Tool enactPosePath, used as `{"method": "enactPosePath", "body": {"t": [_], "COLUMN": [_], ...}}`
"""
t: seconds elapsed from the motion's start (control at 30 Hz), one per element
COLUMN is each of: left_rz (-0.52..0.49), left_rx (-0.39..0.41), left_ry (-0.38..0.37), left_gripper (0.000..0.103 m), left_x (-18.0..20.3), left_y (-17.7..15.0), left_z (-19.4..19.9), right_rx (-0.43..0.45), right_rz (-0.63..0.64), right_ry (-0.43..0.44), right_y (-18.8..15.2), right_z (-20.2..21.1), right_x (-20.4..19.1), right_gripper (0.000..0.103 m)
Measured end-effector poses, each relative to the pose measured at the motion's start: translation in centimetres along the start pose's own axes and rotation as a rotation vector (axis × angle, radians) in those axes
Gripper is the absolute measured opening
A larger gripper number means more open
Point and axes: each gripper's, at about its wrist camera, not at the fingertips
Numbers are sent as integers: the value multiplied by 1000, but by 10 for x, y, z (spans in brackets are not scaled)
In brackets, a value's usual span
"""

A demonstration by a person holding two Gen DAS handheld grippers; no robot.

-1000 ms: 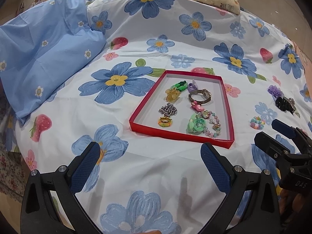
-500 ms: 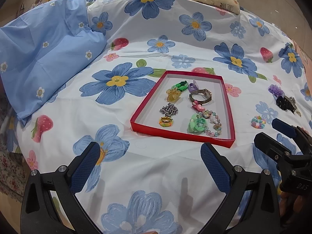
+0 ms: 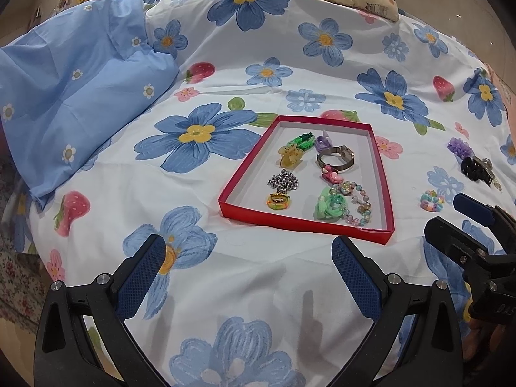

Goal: Organize jewelry

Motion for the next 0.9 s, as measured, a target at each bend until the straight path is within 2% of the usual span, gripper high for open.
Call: {"method": "enactPosePath", "body": {"t": [0.7,0.9], "left_rz": [-6,2], "left_rx": [-23,-51], "left_ry": [-10,-39], "left_gripper": [103,103], "left_x": [5,8], "left_y": [1,6], "left_z": [-11,-19], "right_rx": [-21,-37], "right_rz": [-9,-31], "right_ry": [12,21], "right_y": [0,1], "right_z": [-9,-15], "right_x": [2,9], "right_gripper": [96,96]}}
Point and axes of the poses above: each gripper's, at about its wrist camera, not at the fingertips, and z roughly against the way its jaws point, x to its right, y to its top, and after that the axes turned 1 degree about y, right-handed
